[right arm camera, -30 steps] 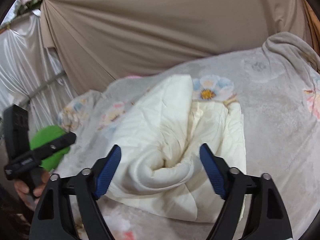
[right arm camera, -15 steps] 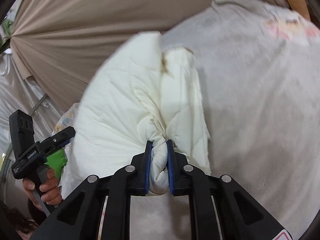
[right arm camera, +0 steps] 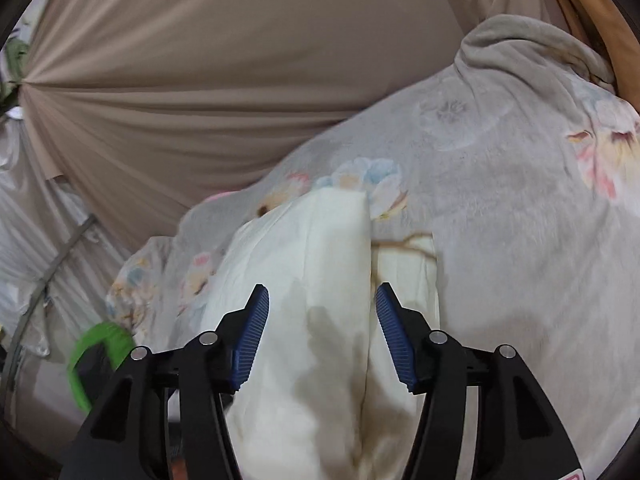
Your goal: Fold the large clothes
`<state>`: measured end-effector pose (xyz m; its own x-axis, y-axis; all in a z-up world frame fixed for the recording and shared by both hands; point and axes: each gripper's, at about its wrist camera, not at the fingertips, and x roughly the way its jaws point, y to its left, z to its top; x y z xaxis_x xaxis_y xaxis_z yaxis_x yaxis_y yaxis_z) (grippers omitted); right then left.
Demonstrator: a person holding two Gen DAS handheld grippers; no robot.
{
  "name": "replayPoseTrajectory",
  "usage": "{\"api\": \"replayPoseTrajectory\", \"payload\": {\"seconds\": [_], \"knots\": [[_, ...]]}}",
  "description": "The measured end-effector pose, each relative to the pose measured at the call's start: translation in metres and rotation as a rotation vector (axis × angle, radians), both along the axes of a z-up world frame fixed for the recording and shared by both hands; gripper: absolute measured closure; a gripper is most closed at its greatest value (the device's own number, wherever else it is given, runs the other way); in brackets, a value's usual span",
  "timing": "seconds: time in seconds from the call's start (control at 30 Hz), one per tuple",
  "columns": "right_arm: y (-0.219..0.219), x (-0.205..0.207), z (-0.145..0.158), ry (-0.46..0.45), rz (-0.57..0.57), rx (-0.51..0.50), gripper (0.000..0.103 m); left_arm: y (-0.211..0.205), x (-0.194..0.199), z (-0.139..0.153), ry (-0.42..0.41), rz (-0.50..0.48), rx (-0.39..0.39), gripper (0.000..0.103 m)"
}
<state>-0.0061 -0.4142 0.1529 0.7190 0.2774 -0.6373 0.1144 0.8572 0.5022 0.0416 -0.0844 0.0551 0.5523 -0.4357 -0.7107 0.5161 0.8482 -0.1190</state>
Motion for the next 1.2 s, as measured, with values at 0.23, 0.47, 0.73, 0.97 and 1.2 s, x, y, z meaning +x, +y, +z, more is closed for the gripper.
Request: {"api": "replayPoseTrajectory", "payload": {"seconds": [0.23, 0.47, 0.73, 0.97, 1.2], "knots": [[0.008, 0.056, -0.018, 0.008, 0.008, 0.078, 0.093, 0.005, 0.006, 0.001, 0.023, -0.004, -0.027, 0.016], [-0.010, 0.066, -0.090, 0.108, -0.052, -0.030, 0.093, -0.012, -0.002, 0.005, -0.057, -0.087, -0.041, 0.011], [-0.036, 0.034, -0.079, 0.062, -0.036, 0.128, 0.078, -0.005, 0.015, 0.020, 0.023, -0.081, -0.066, 0.014], [-0.007, -0.067, -0.043, 0.019, 0.132, 0.026, 0.072, -0.002, 0.015, 0.037, 0.025, -0.090, -0.110, 0.015], [0.011, -0.130, -0.062, -0.062, 0.187, 0.073, 0.072, -0.038, 0.000, 0.029, -0.020, -0.136, -0.037, 0.015]]}}
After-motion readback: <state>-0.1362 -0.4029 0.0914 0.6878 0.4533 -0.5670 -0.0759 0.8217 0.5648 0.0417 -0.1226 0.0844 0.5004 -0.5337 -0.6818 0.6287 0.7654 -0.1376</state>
